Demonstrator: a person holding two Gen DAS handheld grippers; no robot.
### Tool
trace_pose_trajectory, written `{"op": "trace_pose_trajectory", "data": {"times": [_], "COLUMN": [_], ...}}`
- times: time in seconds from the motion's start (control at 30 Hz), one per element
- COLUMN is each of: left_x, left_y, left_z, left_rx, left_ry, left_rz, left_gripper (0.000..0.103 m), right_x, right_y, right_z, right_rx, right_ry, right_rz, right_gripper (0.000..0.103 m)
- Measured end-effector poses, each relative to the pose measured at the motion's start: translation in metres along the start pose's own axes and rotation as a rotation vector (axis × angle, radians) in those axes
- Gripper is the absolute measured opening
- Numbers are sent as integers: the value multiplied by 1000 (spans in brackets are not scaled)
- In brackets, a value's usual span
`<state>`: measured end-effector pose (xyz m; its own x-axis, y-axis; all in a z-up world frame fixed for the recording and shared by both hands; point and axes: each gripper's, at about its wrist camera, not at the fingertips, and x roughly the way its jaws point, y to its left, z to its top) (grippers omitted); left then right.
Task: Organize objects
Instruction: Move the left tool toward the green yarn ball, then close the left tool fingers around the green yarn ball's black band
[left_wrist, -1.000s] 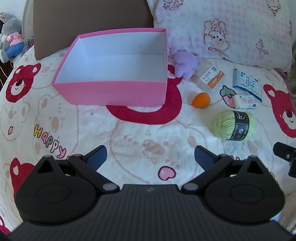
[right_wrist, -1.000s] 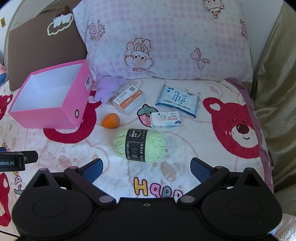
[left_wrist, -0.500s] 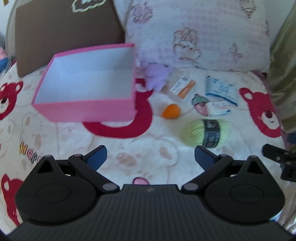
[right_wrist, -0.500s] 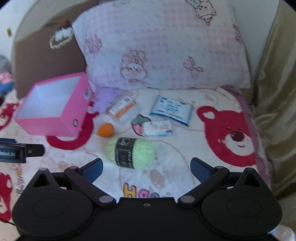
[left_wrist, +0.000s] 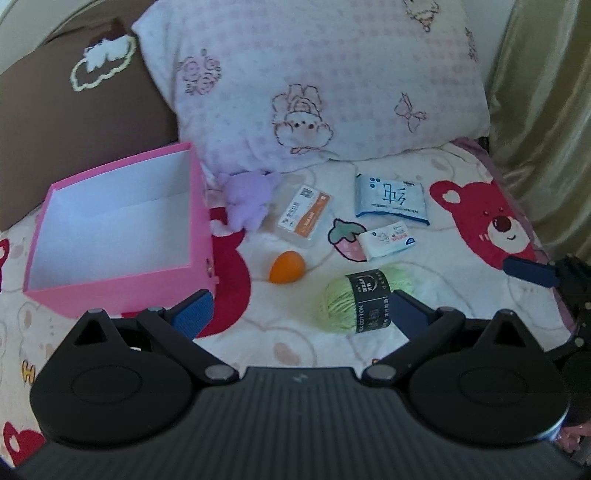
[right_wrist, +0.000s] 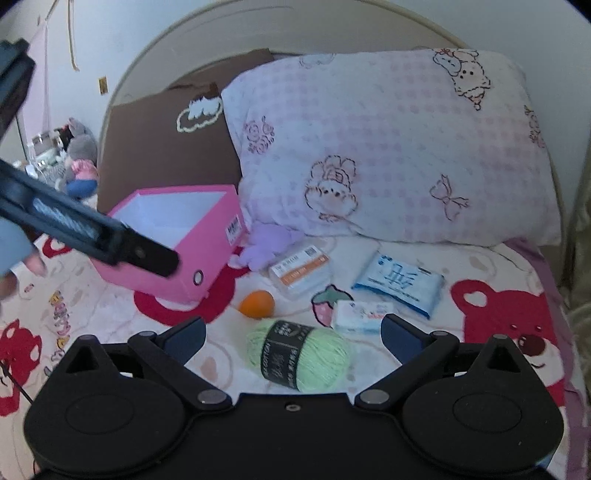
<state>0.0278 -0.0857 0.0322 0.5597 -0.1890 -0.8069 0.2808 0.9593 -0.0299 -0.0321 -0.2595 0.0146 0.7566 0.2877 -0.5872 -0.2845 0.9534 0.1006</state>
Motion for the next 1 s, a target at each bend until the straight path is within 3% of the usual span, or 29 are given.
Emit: {"op": "trace_pose_trajectory", "data": {"times": [0.2,0.33,0.53,0.7,0.87,1.0], "left_x": [39,52,68,89,109,121], "left_y": [4,3,-3,-8,-12,-12], "left_z": [-18,-26,-34,-42,-43,-41], "left_rx": [-32,-1,11,7,-31,-49], "left_ry": [35,19,6,9,37,32], "left_rz": [-37,-71,-136,-172,-204,-200], "left_gripper": [101,101,101,100,100,96], "right_x": [30,51,72,81,92,108], "right_y": [-6,-7,9,5,8,-11], "right_z": [-16,-35,-55,-65,-71,-75], "right_rx": [70,97,-29,37,-7,146], "right_ry": [46,64,7,-20,-27,8], "right_rz": [-7,-33,-98,-72,-86,-52], "right_gripper": [102,101,101,101,101,102]}}
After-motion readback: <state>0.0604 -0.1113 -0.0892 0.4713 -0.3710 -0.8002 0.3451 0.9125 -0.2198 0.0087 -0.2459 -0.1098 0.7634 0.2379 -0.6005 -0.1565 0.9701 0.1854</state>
